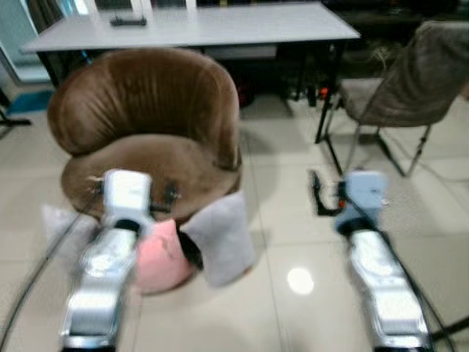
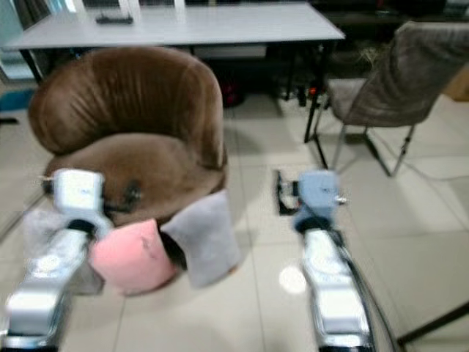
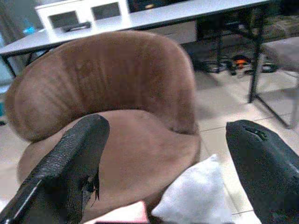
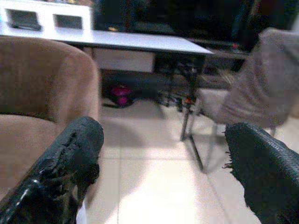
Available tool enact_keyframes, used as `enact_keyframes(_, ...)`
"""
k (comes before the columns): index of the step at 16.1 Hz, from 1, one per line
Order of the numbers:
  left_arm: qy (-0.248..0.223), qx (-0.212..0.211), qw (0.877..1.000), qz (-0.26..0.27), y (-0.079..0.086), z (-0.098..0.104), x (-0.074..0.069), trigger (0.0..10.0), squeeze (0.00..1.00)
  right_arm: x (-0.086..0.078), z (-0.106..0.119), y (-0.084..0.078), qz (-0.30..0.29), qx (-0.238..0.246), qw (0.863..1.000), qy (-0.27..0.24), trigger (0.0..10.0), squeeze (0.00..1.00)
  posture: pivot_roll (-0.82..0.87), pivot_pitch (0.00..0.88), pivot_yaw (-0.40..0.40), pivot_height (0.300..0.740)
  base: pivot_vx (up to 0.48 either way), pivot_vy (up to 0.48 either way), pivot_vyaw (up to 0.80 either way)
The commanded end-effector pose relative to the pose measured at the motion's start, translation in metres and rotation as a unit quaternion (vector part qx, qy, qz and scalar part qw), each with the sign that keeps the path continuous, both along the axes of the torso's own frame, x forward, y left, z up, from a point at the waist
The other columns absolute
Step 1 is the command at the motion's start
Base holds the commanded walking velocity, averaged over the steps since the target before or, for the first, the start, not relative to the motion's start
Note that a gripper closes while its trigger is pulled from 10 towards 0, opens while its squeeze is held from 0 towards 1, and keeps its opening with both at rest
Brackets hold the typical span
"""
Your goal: Move the pillow to the sofa from floor
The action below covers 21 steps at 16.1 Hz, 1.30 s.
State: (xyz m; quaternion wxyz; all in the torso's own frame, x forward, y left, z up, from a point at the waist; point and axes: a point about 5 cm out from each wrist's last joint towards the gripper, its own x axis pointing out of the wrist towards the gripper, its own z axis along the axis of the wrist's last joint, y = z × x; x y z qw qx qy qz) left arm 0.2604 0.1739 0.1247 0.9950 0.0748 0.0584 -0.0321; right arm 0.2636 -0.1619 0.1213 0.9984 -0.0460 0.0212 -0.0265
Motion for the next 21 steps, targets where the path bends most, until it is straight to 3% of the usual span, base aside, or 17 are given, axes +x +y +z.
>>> enact_keyframes(1,-0.005,0.014,1.000,0.015,0.0103,0.0038,0.0009,10.0,0.00,0.0030,0.0034,0.0127,0.022,0.020,1.000,0.003,10.0,0.00,-0.06,0.000,0.024,0.740,0.394,0.000,0.00)
enact_keyframes(5,-0.006,0.017,1.000,0.013,0.0106,0.0049,0.0017,10.0,0.00,0.0049,0.0055,0.0173,0.039,0.008,0.999,-0.008,10.0,0.00,-0.06,0.000,0.030,0.740,0.393,0.000,0.60)
enact_keyframes(8,-0.006,0.017,1.000,0.015,0.0112,0.0048,0.0004,10.0,0.00,0.0048,0.0032,0.0175,0.036,0.042,0.998,0.003,10.0,0.00,-0.06,0.000,0.028,0.740,0.394,0.000,0.00)
enact_keyframes(13,-0.012,0.024,0.999,0.017,0.0129,0.0046,0.0009,10.0,0.00,0.0038,-0.0001,0.0149,0.024,0.019,1.000,0.005,10.0,0.00,-0.07,0.000,0.030,0.740,0.388,0.000,0.00)
enact_keyframes(15,-0.012,0.026,0.999,0.016,0.0136,0.0049,0.0004,10.0,0.00,0.0030,-0.0031,0.0148,0.034,0.056,0.998,0.013,10.0,0.00,-0.07,0.000,0.034,0.740,0.379,0.000,0.00)
enact_keyframes(19,-0.012,0.029,0.999,0.014,0.0133,0.0048,-0.0007,10.0,0.00,0.0042,-0.0027,0.0112,0.022,0.001,1.000,-0.003,10.0,0.00,-0.06,0.000,0.033,0.740,0.373,0.000,0.00)
enact_keyframes(21,-0.006,0.032,0.999,0.021,0.0142,0.0033,-0.0010,10.0,0.00,0.0055,-0.0009,0.0123,0.030,0.016,0.999,-0.010,10.0,0.00,-0.06,0.000,0.033,0.740,0.309,0.000,0.00)
